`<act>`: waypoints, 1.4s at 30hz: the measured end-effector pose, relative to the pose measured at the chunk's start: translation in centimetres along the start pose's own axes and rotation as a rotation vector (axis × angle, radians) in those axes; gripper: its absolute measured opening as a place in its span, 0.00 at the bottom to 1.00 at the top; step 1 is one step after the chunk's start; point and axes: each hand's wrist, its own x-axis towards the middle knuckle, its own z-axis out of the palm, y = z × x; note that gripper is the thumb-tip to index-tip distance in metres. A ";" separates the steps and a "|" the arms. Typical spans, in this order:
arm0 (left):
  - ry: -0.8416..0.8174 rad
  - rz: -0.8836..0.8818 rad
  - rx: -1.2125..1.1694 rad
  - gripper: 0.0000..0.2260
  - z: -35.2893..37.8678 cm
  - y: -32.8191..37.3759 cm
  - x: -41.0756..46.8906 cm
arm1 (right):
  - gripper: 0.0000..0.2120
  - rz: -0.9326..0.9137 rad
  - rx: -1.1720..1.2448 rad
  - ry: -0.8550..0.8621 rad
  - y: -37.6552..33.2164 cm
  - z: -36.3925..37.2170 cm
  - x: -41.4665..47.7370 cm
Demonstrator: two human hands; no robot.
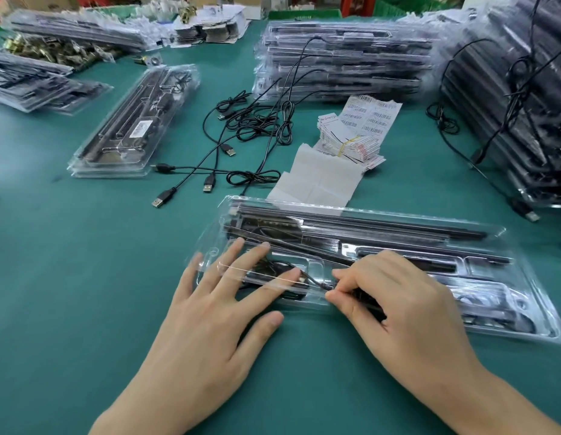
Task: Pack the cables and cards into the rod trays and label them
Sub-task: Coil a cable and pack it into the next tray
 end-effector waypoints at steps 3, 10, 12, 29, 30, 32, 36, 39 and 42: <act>0.010 -0.008 -0.004 0.21 0.1 0.3 -0.2 | 0.11 -0.012 -0.018 0.003 0.0 0.0 0.0; 0.035 -0.072 -0.039 0.21 0.1 0.7 -0.4 | 0.12 -0.020 -0.018 -0.001 0.0 0.0 0.0; 0.042 -0.077 -0.059 0.20 0.1 0.7 -0.5 | 0.12 -0.018 -0.016 0.004 0.0 0.0 0.0; 0.037 -0.078 -0.138 0.19 0.0 0.1 -0.8 | 0.10 -0.035 -0.030 0.007 -0.2 -0.2 0.1; 0.033 -0.080 -0.120 0.20 -0.1 0.2 -0.9 | 0.09 -0.035 -0.040 0.006 -0.3 -0.2 0.1; 0.026 -0.085 -0.074 0.20 -0.1 0.3 -0.9 | 0.05 -0.045 -0.063 0.007 -0.3 -0.1 0.0; 0.020 -0.064 0.022 0.21 0.0 0.6 -1.2 | 0.11 -0.081 -0.139 -0.012 -0.1 0.1 -0.1; 0.010 -0.027 0.067 0.21 0.0 0.3 -1.5 | 0.14 -0.098 -0.178 -0.044 -0.1 0.2 0.0; 0.017 -0.004 0.079 0.21 -0.1 0.2 -1.4 | 0.15 -0.100 -0.181 -0.054 -0.1 0.2 0.0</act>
